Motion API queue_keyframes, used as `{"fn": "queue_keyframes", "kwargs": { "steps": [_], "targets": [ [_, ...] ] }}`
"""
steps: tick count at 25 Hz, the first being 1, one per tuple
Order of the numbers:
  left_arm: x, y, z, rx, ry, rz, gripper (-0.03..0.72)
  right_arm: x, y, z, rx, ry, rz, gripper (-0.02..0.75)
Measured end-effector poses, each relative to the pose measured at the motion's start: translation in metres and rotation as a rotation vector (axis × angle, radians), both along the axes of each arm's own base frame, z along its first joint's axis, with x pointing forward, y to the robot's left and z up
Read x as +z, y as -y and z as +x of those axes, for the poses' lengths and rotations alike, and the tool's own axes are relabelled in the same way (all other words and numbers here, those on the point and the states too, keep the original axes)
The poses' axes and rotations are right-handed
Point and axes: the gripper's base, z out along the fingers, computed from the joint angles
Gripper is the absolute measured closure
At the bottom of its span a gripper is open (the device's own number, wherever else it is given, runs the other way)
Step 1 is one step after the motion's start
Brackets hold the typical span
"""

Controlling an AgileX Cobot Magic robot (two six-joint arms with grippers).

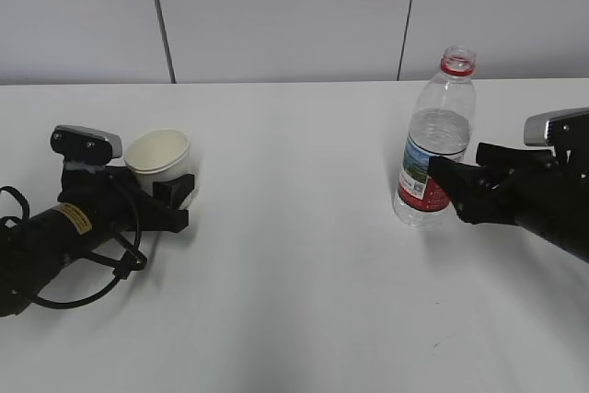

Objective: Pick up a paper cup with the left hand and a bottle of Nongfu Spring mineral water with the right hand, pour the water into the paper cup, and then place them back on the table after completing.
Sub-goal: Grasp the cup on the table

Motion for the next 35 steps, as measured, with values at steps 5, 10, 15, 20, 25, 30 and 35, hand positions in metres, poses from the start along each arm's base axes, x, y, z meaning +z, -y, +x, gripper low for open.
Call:
{"fn": "queue_keyframes", "kwargs": {
  "steps": [5, 10, 15, 20, 25, 30, 35],
  "targets": [
    [0.000, 0.000, 0.000, 0.000, 0.000, 0.000, 0.265, -0.017, -0.001, 0.005, 0.003, -0.034, 0.039, 0.148],
    [0.000, 0.000, 0.000, 0.000, 0.000, 0.000, 0.265, -0.030, -0.002, 0.015, 0.005, -0.056, 0.046, 0.148],
    [0.000, 0.000, 0.000, 0.000, 0.000, 0.000, 0.267, -0.035, -0.003, 0.023, 0.025, -0.051, 0.045, 0.148],
    [0.000, 0.000, 0.000, 0.000, 0.000, 0.000, 0.269, -0.036, -0.005, 0.033, 0.048, -0.030, 0.039, 0.148],
    [0.000, 0.000, 0.000, 0.001, 0.000, 0.000, 0.269, -0.039, -0.006, 0.040, 0.070, -0.019, 0.037, 0.148],
    [0.000, 0.000, 0.000, 0.001, 0.000, 0.000, 0.269, -0.040, -0.007, 0.042, 0.073, -0.017, 0.036, 0.148],
    [0.000, 0.000, 0.000, 0.001, 0.000, 0.000, 0.269, -0.040, -0.005, 0.043, 0.062, -0.006, 0.020, 0.149]
  ]
}}
